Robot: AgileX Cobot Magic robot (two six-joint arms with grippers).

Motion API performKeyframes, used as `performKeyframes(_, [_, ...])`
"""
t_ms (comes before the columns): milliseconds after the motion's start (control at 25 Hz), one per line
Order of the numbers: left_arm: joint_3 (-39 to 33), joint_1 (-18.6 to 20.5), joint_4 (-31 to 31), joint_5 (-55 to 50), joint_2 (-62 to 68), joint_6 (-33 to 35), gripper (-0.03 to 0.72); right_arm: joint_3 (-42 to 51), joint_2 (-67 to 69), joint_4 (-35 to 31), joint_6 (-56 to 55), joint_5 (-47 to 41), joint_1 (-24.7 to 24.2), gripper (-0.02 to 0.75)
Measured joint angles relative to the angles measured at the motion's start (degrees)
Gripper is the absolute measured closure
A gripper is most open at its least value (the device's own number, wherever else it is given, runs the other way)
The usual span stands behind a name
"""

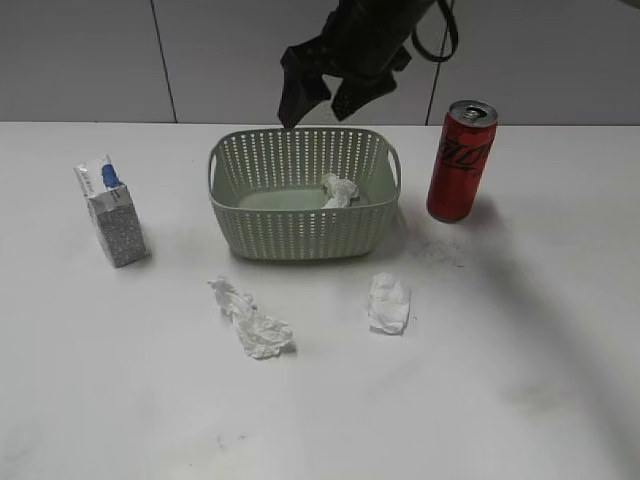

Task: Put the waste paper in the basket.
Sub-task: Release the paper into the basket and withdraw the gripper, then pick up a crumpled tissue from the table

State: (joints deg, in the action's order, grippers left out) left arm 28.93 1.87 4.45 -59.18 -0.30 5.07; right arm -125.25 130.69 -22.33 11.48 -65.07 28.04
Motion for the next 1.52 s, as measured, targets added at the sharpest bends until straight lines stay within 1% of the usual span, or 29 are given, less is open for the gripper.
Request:
performKeyframes(160, [0.0,0.0,0.0,0.0,0.0,0.0,0.15,1.1,-3.9,1.4,-1.0,-1.2,-3.7,0.126])
performKeyframes(320, [0.0,0.0,0.0,0.0,0.7,0.0,0.15,3.4,-9.7,8.0,-2.5,-1.3,-7.6,0.132])
performKeyframes(480, [0.0,0.0,0.0,0.0,3.3,0.0,0.15,7.5,-15.6,11.3,-2.9,-1.4,-12.1,0.139])
performKeyframes(640, [0.0,0.0,0.0,0.0,6.8,0.0,0.15,13.0,-20.5,13.6,-3.0,-2.6,-16.9,0.143])
performKeyframes(800, [0.3,0.0,0.6,0.6,12.1,0.0,0.15,20.6,-25.8,14.7,-3.3,-2.9,-22.5,0.144])
performKeyframes(880, [1.1,0.0,1.8,1.5,15.2,0.0,0.15,24.5,-28.9,16.5,-3.3,-3.0,-24.8,0.144])
performKeyframes(1040, [2.7,-0.4,5.4,4.9,21.3,1.4,0.15,32.7,-36.7,19.5,-3.3,-3.1,-27.3,0.144])
performKeyframes(1200, [3.6,-3.8,8.5,9.1,27.9,3.6,0.15,41.0,-45.7,20.1,-3.3,-1.9,-28.0,0.144])
performKeyframes(1320, [4.9,-7.4,8.7,10.7,35.0,5.0,0.15,47.2,-52.5,18.6,-3.3,0.3,-28.0,0.144])
performKeyframes(1520, [11.1,-13.5,8.9,13.6,48.8,8.2,0.148,58.2,-63.3,17.8,-3.3,4.0,-28.0,0.144])
